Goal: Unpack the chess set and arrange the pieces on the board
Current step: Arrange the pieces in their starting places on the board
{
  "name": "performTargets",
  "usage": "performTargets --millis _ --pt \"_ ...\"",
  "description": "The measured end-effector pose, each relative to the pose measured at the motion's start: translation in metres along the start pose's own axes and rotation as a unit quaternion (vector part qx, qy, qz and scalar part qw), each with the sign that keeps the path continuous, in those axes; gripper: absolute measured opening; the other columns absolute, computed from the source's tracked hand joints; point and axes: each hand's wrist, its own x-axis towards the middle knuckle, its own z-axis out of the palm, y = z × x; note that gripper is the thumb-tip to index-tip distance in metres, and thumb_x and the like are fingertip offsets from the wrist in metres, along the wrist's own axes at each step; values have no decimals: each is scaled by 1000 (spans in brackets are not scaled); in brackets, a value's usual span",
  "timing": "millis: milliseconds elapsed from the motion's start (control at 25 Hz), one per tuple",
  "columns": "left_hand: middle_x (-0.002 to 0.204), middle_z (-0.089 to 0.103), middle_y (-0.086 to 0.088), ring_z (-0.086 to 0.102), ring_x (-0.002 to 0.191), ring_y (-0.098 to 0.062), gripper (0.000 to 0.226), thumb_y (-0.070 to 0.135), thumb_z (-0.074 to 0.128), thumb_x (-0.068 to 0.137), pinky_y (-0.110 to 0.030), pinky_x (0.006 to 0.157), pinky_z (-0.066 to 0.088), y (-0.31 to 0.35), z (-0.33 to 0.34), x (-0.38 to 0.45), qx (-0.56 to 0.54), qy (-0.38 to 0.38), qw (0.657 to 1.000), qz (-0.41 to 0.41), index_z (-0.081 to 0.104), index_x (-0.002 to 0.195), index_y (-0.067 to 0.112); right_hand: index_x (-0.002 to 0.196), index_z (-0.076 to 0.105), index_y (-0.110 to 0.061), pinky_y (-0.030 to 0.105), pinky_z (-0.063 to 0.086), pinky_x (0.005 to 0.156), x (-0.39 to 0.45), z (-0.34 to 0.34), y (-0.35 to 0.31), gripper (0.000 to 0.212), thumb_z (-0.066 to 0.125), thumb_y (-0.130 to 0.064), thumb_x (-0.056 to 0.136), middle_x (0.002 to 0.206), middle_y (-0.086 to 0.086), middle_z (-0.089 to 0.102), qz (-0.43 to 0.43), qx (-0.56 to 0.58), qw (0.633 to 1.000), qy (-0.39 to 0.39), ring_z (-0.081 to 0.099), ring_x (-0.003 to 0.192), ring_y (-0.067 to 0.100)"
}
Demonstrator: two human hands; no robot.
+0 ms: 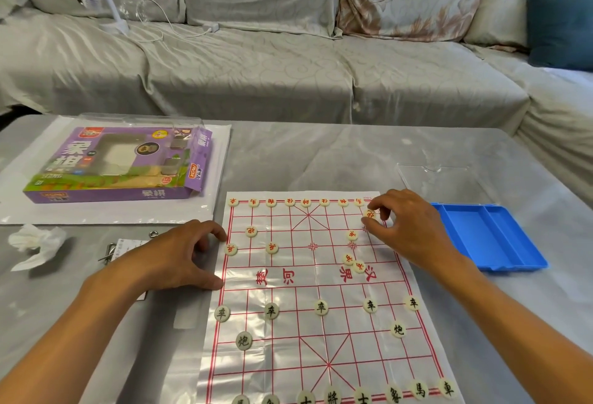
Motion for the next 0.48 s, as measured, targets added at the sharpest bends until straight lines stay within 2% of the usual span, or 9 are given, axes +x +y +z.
performTargets --millis 80,240,480 --pt "100 49 17 54 85 -7 68 51 86 59 -16 67 42 0 1 0 -2 -1 1000 -1 47 114 45 103 68 -19 24 48 69 -1 1 2 30 68 -41 83 94 -6 66 -9 -5 1000 -1 51 84 9" --pt "101 48 18 54 86 -9 68 50 85 60 -16 70 44 0 1 1 -6 -6 1000 -7 46 116 43 110 67 -26 22 47 79 -2 4 7 26 68 -35 85 112 -8 62 -15 10 999 -49 45 95 5" --pt "101 48 19 54 86 -8 69 50 85 60 -16 69 44 0 1 1 -7 -9 1000 -7 46 116 43 112 67 -28 20 42 87 1 3 9 26 67 -32 86 116 -10 58 -17 7 996 -88 49 107 9"
